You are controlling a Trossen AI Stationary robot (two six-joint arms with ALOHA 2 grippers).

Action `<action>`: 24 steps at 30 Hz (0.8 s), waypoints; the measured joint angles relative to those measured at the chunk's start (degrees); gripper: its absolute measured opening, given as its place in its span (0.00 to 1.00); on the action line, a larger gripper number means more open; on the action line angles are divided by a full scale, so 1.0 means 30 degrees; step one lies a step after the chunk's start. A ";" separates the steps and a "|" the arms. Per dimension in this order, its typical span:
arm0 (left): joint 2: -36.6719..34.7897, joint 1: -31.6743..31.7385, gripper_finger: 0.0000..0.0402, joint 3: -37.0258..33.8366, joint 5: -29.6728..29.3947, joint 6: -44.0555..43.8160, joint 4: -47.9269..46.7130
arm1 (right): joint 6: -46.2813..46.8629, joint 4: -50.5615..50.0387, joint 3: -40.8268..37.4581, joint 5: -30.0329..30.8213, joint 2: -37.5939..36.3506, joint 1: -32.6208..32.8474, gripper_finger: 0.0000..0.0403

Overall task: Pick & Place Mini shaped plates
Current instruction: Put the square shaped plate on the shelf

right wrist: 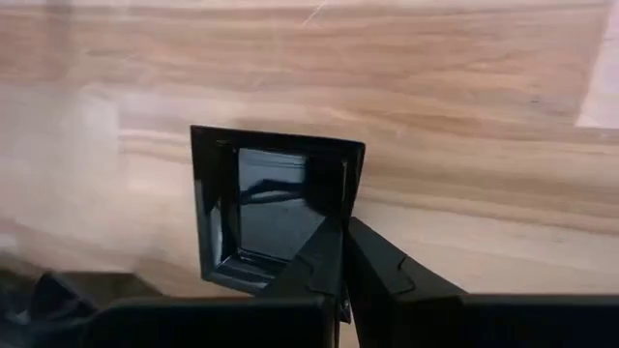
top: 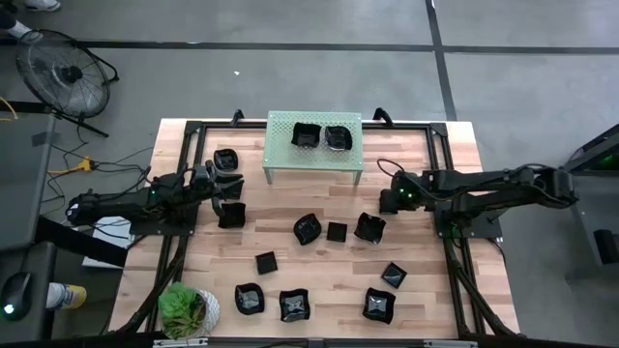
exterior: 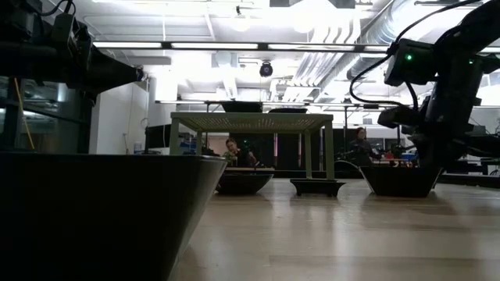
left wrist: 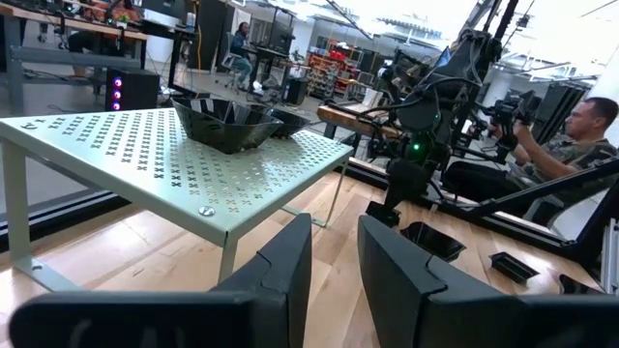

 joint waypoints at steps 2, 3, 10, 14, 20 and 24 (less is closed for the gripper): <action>-0.0001 0.0000 0.21 0.0000 0.0000 0.0000 -0.0004 | -0.0052 0.0022 0.0000 -0.0070 -0.0252 0.0000 0.01; 0.0005 -0.0004 0.21 0.0000 0.0000 -0.0004 0.0000 | -0.0157 0.0015 0.0000 -0.0070 -0.0409 0.0000 0.01; -0.0001 -0.0007 0.21 0.0000 -0.0030 -0.0016 0.0003 | -0.1001 -0.0014 0.0000 -0.0183 -0.1903 0.0000 0.00; -0.0001 -0.0005 0.21 0.0002 -0.1067 -0.0568 0.0134 | -0.1393 -0.0010 0.0000 -0.0220 -0.3024 0.0000 0.00; -0.0001 -0.0007 0.21 0.0000 -0.1348 -0.0568 0.0120 | -0.2192 -0.0176 0.0029 -0.0303 -0.4905 0.0000 0.00; -0.0001 -0.0007 0.21 0.0000 -0.1348 -0.0568 0.0124 | -0.2510 -0.0400 0.0029 -0.0569 -0.6046 0.0000 0.00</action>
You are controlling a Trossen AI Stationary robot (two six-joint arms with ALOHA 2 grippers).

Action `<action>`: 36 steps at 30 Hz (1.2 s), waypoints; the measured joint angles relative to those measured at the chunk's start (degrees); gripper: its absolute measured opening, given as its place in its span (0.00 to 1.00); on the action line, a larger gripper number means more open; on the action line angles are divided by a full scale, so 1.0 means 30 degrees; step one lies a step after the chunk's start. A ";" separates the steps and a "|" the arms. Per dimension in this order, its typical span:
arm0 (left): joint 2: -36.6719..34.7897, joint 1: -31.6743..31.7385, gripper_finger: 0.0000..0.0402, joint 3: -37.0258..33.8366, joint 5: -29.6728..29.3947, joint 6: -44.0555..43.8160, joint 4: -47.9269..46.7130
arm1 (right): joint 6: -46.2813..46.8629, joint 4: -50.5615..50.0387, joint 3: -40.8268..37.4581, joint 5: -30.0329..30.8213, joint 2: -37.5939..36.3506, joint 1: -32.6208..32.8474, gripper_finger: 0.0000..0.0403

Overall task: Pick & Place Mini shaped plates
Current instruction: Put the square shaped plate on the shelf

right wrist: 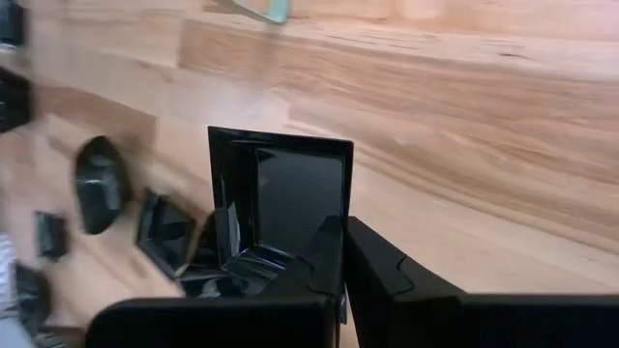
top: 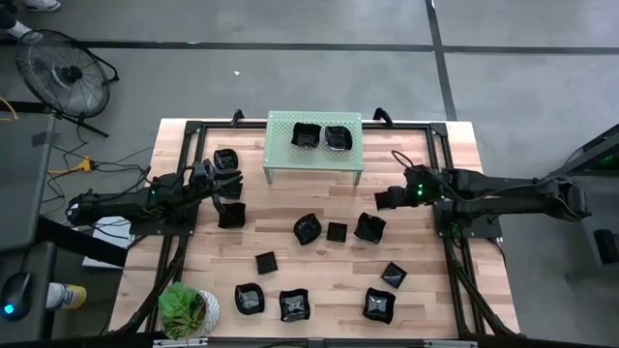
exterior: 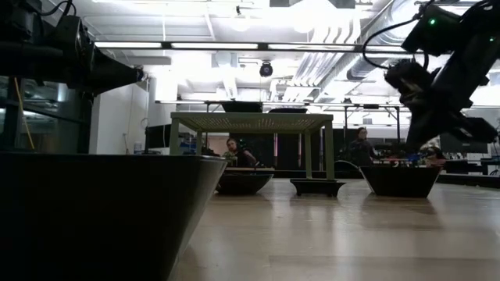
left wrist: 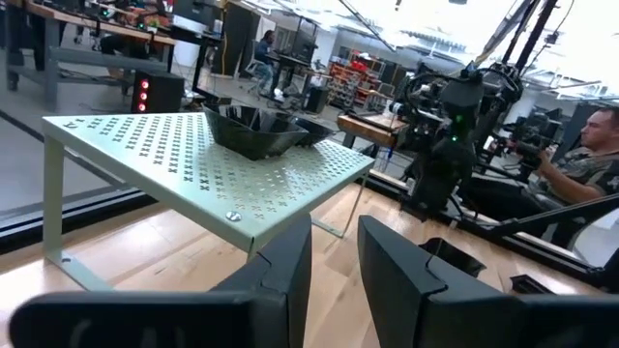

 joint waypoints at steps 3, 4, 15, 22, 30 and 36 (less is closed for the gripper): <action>0.0000 0.0000 0.21 0.0000 0.0007 -0.0059 0.0003 | -0.0144 0.0016 0.0000 0.0091 -0.0798 0.0003 0.00; 0.0000 0.0000 0.21 0.0000 0.0007 -0.0058 0.0003 | -0.0310 0.0044 0.0000 0.0288 -0.1030 0.0000 0.00; 0.0000 0.0000 0.21 0.0000 0.0413 -0.2092 -0.0004 | -0.1046 0.2743 0.0000 0.2139 -0.2089 0.0442 0.00; 0.0002 0.0000 0.21 0.0000 0.0268 -0.6349 -0.0004 | -0.1538 0.5356 0.0000 0.4778 -0.2057 0.1843 0.00; 0.0000 0.0000 0.21 0.0000 0.0077 -0.8684 -0.0004 | -0.4529 0.9372 0.0000 0.7954 -0.2057 0.3258 0.00; 0.0000 0.0000 0.21 0.0000 -0.0284 -0.8662 0.0149 | -0.6801 1.1423 0.0000 0.9549 -0.2042 0.3621 0.00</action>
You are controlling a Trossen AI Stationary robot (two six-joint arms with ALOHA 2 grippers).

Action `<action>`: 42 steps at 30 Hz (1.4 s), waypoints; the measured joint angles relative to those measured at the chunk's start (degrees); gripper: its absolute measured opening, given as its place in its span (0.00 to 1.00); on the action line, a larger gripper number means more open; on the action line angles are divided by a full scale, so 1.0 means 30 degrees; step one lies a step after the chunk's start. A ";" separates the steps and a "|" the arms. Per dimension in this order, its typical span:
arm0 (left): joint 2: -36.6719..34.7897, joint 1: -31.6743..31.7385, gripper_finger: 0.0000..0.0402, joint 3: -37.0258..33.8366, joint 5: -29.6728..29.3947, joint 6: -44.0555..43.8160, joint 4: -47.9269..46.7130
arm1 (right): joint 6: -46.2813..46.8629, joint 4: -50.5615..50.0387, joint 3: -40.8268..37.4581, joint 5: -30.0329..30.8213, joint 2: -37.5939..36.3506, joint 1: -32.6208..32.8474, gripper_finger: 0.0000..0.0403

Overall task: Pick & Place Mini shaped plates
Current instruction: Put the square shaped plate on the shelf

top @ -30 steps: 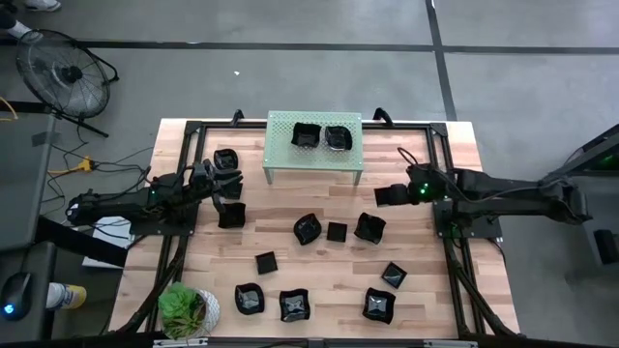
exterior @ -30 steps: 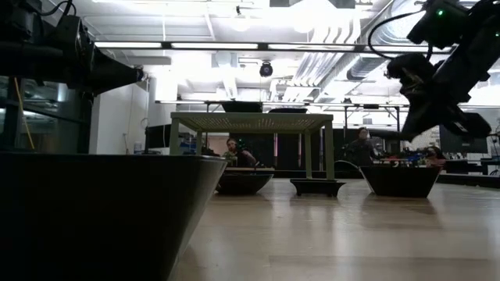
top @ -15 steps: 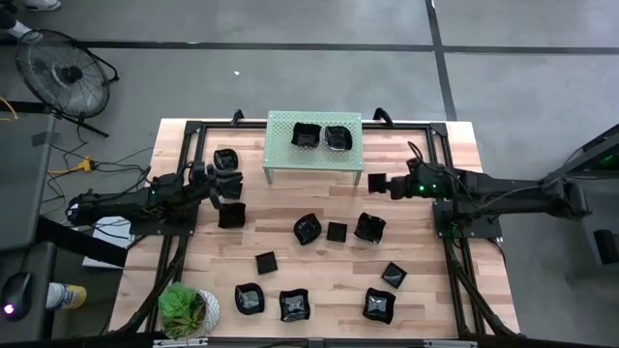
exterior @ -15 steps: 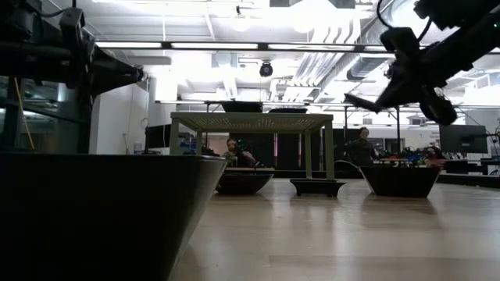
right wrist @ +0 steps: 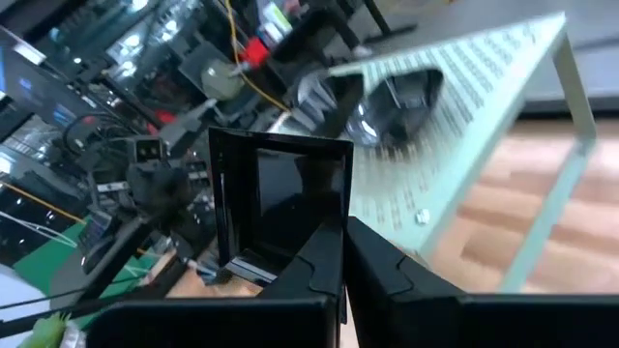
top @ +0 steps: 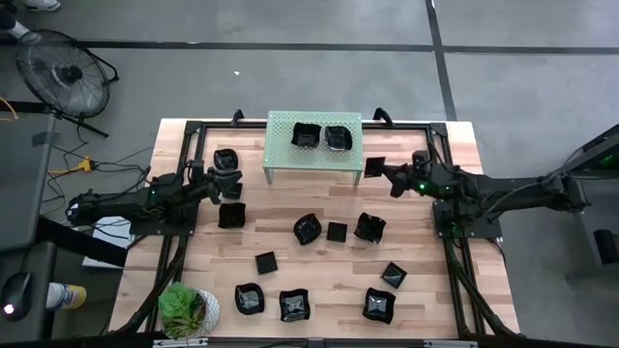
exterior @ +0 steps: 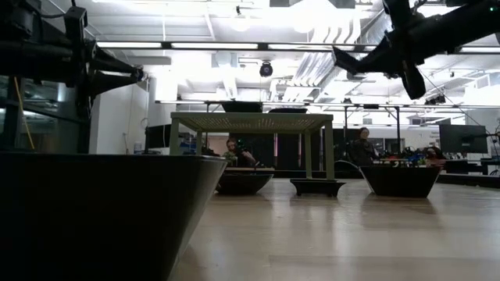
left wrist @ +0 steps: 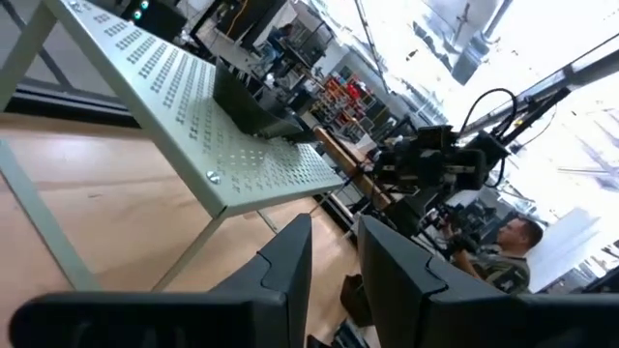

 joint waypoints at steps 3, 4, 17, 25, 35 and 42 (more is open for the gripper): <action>0.0007 0.0000 0.23 0.0000 0.0000 -0.0043 0.0643 | -0.1012 0.0783 0.0000 0.0216 0.0000 -0.0007 0.00; 0.0000 0.0000 0.24 0.0000 -0.0003 -0.0141 0.0929 | -0.1333 0.1013 0.0023 0.0217 0.0000 -0.0007 0.00; 0.1125 0.0001 0.67 0.1072 0.0409 -0.1111 0.3241 | -0.6783 -0.2425 0.6375 0.1673 0.3922 -0.0102 0.00; 0.7088 0.0007 0.60 0.5563 0.0430 0.4919 0.5225 | -0.9038 -0.4662 1.0559 0.3412 0.8131 -0.0102 0.00; 1.5870 0.0000 0.59 1.1387 -0.1631 0.9583 0.5173 | -1.1736 -0.4754 1.4254 0.6010 1.2328 -0.0058 0.00; 1.9500 0.0007 0.59 1.3531 -0.3009 1.0491 0.5143 | -1.3760 -0.4570 1.6180 0.7348 1.4299 0.0270 0.00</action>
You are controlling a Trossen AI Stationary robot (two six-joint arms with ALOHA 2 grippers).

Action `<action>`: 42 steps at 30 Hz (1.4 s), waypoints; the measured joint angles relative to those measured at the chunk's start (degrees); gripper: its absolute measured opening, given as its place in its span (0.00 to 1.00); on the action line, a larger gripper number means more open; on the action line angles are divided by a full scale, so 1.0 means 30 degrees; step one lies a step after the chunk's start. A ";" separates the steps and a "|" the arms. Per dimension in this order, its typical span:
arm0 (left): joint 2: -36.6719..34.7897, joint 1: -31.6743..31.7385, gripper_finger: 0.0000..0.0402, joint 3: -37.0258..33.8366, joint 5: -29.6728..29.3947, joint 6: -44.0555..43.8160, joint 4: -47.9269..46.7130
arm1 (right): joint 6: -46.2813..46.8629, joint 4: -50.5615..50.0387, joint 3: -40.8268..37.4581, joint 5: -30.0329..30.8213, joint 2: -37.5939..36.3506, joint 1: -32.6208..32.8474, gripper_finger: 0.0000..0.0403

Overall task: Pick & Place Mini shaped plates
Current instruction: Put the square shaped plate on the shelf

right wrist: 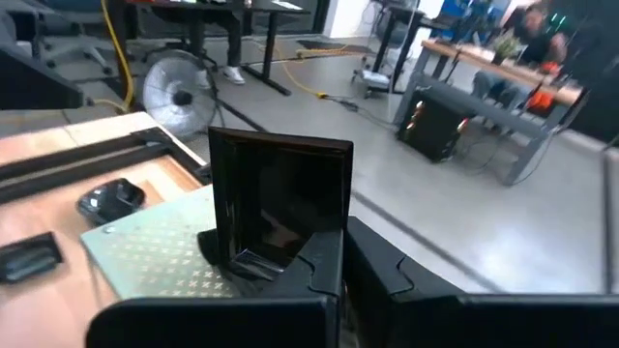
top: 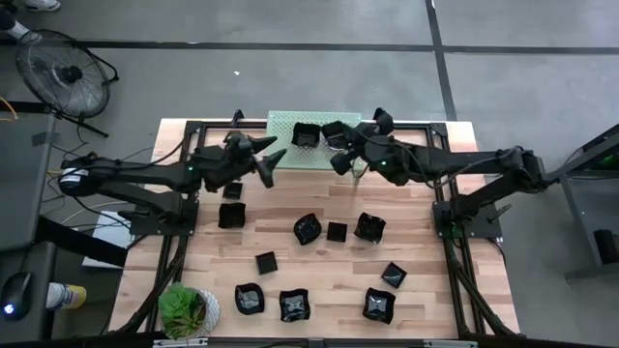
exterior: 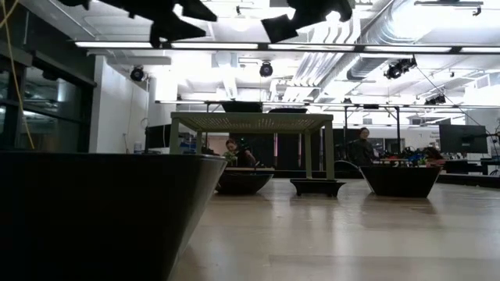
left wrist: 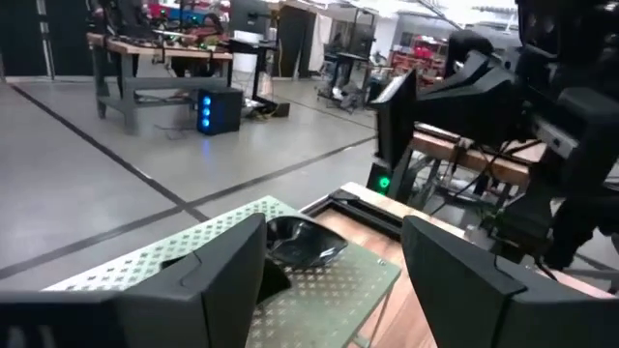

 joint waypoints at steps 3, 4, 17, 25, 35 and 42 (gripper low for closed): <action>0.1051 0.0000 0.59 0.0647 -0.0012 0.0376 -0.0013 | -0.1255 0.0294 0.0547 0.0940 0.0764 0.0368 0.00; 0.1371 0.0000 0.59 0.0847 -0.0022 0.0390 0.0073 | -0.1629 0.0575 0.0644 0.1150 0.1004 0.0501 0.00; 0.2408 0.0000 0.59 0.2286 0.0124 0.0357 0.0264 | -0.5639 0.5298 0.0686 0.2439 0.3058 0.1619 0.00; 0.2408 0.0000 0.59 0.2286 0.0170 0.0203 0.0279 | -0.6936 0.7545 0.0686 0.1917 0.3646 0.1654 0.00; 0.2408 0.0000 0.59 0.2286 0.0153 0.0037 0.0643 | -0.6440 0.7675 0.0686 0.0579 0.3739 0.1654 0.00; 0.2498 0.0000 0.59 0.2286 0.0132 0.0037 0.0778 | -0.6360 0.7732 0.0686 0.1049 0.4035 0.1654 0.00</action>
